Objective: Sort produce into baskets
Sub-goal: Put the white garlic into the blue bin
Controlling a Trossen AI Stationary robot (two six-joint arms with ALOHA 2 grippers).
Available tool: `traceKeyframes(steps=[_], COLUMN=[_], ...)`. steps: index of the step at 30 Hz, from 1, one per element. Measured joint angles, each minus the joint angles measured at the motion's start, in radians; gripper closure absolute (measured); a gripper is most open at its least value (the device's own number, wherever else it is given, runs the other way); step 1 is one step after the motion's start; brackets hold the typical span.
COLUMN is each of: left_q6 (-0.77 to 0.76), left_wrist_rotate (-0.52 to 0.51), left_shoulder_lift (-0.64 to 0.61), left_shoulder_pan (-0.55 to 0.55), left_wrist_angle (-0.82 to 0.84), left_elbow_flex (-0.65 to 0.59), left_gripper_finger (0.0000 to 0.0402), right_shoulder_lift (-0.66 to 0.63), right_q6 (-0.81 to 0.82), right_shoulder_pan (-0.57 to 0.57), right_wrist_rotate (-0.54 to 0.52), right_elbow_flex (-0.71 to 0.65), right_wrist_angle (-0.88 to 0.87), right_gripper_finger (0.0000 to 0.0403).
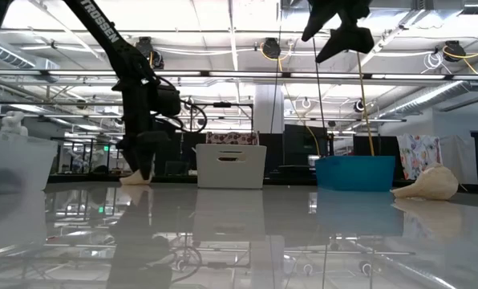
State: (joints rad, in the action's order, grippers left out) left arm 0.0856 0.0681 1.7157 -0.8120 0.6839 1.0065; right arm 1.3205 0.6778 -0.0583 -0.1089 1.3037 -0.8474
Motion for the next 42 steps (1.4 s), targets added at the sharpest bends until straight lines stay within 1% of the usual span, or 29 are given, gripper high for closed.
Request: traceKeyframes(steps=[2,5,8,12,14,17,19,21,23,24,26,28,33,38,42], left_q6=[-0.004,-0.051,-0.088,-0.178,-0.243,-0.325,-0.371,-0.413,-0.420,-0.419,-0.421,-0.421,-0.390,-0.277,-0.241], left_wrist_rotate=[0.000,0.015,0.076,0.157,0.188,0.217,0.218,0.194,0.159,0.149,0.147,0.143,0.195,0.170,0.163], left_shoulder_lift=[-0.001,-0.017,-0.060,-0.144,-0.186,-0.230,-0.235,-0.226,-0.182,-0.154,-0.078,0.002,0.199,0.384,0.538], left_shoulder_pan=[0.003,0.010,0.042,0.125,0.187,0.299,0.376,0.440,0.497,0.516,0.540,0.557,0.574,0.568,0.554], left_wrist_angle=[0.012,0.026,0.012,-0.071,-0.145,-0.283,-0.413,-0.536,-0.670,-0.704,-0.725,-0.736,-0.726,-0.699,-0.661], left_elbow_flex=[0.000,-0.001,-0.001,-0.001,-0.001,-0.001,0.000,0.000,0.010,0.023,0.070,0.142,0.378,0.653,0.832], left_gripper_finger=[0.0230,0.0243,0.0246,0.0247,0.0247,0.0247,0.0248,0.0248,0.0248,0.0248,0.0248,0.0248,0.0248,0.0248,0.0248], right_shoulder_lift=[0.000,0.000,0.000,0.000,0.000,0.000,0.000,0.000,0.000,0.000,0.000,0.000,0.000,0.000,0.000], right_q6=[0.015,0.035,0.044,0.067,0.079,0.101,0.112,0.122,0.126,0.131,0.145,0.151,0.190,0.273,0.366], right_shoulder_pan=[0.012,0.036,0.065,0.101,0.117,0.146,0.165,0.179,0.188,0.193,0.200,0.208,0.247,0.321,0.389], right_wrist_rotate=[0.000,0.000,0.000,0.000,-0.002,-0.054,-0.088,-0.105,-0.108,-0.109,-0.110,-0.110,-0.106,-0.103,-0.122], right_elbow_flex=[0.000,0.000,0.000,0.000,0.000,0.000,0.000,0.000,0.000,0.000,0.000,0.000,0.000,-0.001,-0.001], right_wrist_angle=[0.000,0.000,0.000,0.000,0.000,-0.002,-0.002,-0.002,-0.001,0.000,0.002,0.007,-0.008,-0.063,-0.135], right_gripper_finger=[0.0145,0.0145,0.0145,0.0145,0.0145,0.0145,0.0145,0.0145,0.0145,0.0145,0.0145,0.0145,0.0145,0.0145,0.0145])
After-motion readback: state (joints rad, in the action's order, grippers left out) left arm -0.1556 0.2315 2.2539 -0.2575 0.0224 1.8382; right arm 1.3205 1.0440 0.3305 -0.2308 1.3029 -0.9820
